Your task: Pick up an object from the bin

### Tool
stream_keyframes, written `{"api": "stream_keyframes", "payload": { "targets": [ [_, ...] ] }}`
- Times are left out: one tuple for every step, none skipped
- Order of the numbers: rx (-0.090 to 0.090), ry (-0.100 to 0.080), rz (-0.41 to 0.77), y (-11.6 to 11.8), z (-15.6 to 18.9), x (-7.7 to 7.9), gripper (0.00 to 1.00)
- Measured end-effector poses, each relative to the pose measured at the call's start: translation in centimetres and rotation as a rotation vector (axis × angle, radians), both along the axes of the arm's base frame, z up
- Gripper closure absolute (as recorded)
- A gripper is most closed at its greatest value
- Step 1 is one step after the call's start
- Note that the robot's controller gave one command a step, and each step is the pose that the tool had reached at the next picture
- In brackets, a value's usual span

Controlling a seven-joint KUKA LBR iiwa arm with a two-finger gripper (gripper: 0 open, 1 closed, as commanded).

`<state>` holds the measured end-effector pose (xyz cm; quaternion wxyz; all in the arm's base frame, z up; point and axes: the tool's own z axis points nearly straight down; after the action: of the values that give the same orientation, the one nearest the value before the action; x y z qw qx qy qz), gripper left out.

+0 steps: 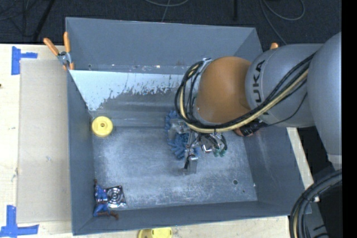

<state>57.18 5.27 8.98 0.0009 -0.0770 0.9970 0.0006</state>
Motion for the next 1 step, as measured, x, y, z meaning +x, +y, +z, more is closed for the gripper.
{"api": "stream_keyframes", "payload": {
  "targets": [
    [-0.002, 0.007, -0.002, -1.27, 0.07, 2.64, 0.00]
  ]
}}
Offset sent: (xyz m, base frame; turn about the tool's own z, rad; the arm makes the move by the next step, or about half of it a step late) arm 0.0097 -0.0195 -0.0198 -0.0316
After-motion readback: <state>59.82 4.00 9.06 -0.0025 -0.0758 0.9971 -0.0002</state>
